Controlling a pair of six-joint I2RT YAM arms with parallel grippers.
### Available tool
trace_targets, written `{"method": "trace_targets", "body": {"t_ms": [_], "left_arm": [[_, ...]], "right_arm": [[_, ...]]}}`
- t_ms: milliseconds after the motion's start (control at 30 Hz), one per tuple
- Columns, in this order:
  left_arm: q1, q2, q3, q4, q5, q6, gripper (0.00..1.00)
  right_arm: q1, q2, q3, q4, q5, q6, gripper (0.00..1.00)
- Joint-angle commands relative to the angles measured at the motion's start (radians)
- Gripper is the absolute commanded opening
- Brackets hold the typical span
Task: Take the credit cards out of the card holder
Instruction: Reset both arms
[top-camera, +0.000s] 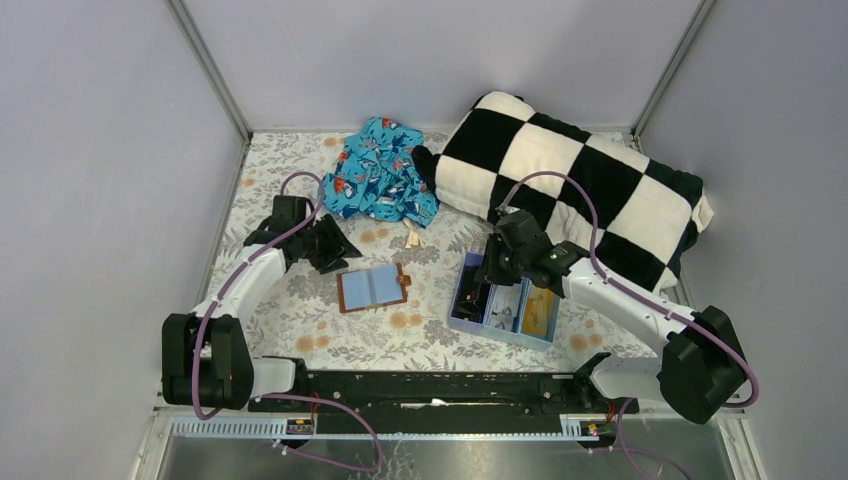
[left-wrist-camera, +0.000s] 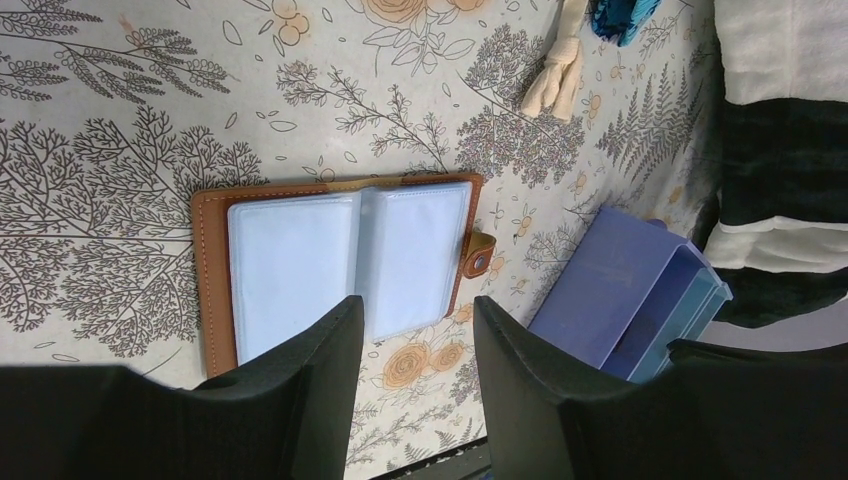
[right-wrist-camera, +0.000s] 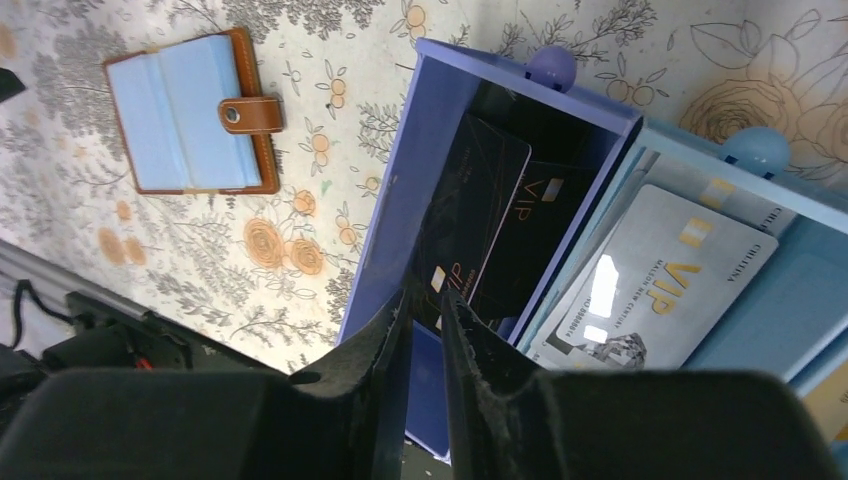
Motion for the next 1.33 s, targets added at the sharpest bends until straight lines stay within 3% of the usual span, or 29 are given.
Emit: {"method": "trace_targets", "body": {"t_ms": [0,133,200,333,467,633,767,1033,1300], "left_arm": [[0.001,-0.025,0.004,0.021,0.032,0.008,0.49],[0.000,-0.102,0.043,0.018,0.065,0.013,0.50],[-0.009,-0.161,0.073,0.024,0.085,0.044,0.51],[-0.015,-0.289,0.131,0.008,0.069,0.117,0.55],[-0.015,-0.376,0.218,-0.049,-0.038,0.197,0.59],[-0.014,-0.442,0.353,-0.094,-0.165,0.280,0.60],[-0.015,-0.502,0.437,-0.095,-0.222,0.330,0.61],[-0.014,-0.584,0.472,-0.124,-0.431,0.347,0.61],[-0.015,-0.611,0.430,-0.124,-0.408,0.335,0.62]], "right_arm": [[0.052,0.007,0.069,-0.043,0.125,-0.031,0.26],[0.120,-0.009,0.101,-0.048,0.192,-0.063,0.31],[0.150,-0.025,0.119,-0.031,0.205,-0.082,0.39],[0.210,-0.044,0.200,-0.023,0.301,-0.147,0.68],[0.213,-0.054,0.292,0.000,0.401,-0.271,0.98],[0.213,-0.059,0.419,-0.012,0.584,-0.416,1.00],[0.212,-0.119,0.406,0.049,0.672,-0.470,1.00],[0.213,-0.271,0.246,0.190,0.719,-0.466,1.00],[0.213,-0.320,0.193,0.196,0.713,-0.470,1.00]]}}
